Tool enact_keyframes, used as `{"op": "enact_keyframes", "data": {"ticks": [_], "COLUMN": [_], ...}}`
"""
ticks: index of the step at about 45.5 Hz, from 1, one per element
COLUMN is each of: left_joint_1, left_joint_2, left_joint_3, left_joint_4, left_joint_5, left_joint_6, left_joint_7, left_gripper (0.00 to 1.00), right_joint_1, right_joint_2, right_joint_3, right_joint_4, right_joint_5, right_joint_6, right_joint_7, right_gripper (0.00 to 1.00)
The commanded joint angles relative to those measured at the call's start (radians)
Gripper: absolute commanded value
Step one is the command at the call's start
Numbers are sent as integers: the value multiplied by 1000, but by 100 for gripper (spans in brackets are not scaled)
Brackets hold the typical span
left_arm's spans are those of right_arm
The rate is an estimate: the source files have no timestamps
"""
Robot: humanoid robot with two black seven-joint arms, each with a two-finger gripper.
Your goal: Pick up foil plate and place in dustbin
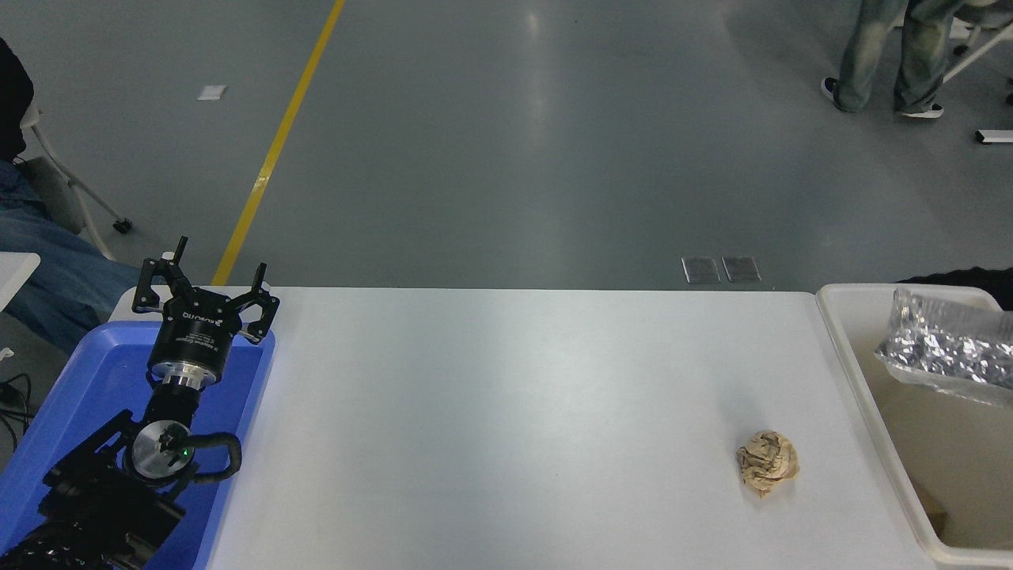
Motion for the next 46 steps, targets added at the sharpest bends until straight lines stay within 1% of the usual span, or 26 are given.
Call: {"op": "enact_keyframes", "data": {"ticks": [1,17,20,22,26,30,34,38,41,46], "left_joint_1": [0,-2,-2,-3,-3,-3,-2,-2,-2,-2], "left_joint_2": [0,0,-2,0,0,0,0,0,0,0], "left_joint_3": [-1,1,1,2,2,2,2,2,2,2], "left_joint_4": [0,0,-1,-1,-1,-1,-1,-1,-1,-1], "left_joint_5": [0,0,2,2,2,2,2,2,2,2], "left_joint_6": [1,1,-1,-2,-2,-2,-4,-4,-4,-2], "left_joint_7": [0,0,1,1,3,1,3,3,3,1], "left_gripper": [100,100,100,100,100,100,100,100,100,100], "right_joint_1": [-107,-84,3,124,326,584,816,982,1069,1213], "right_joint_2": [50,53,36,-2,-99,-113,-91,-18,31,107], "right_joint_3": [58,50,38,-5,-156,-339,-497,-579,-602,-603], "right_joint_4": [-50,-7,106,216,436,634,804,915,975,1067], "right_joint_5": [44,52,37,34,32,29,30,32,37,66], "right_joint_6": [-66,-63,-63,-54,-34,-17,41,119,217,430], "right_joint_7": [-37,-34,-34,-37,-40,-40,-38,-38,-38,-34], "right_gripper": [100,100,100,100,100,100,100,100,100,100]}}
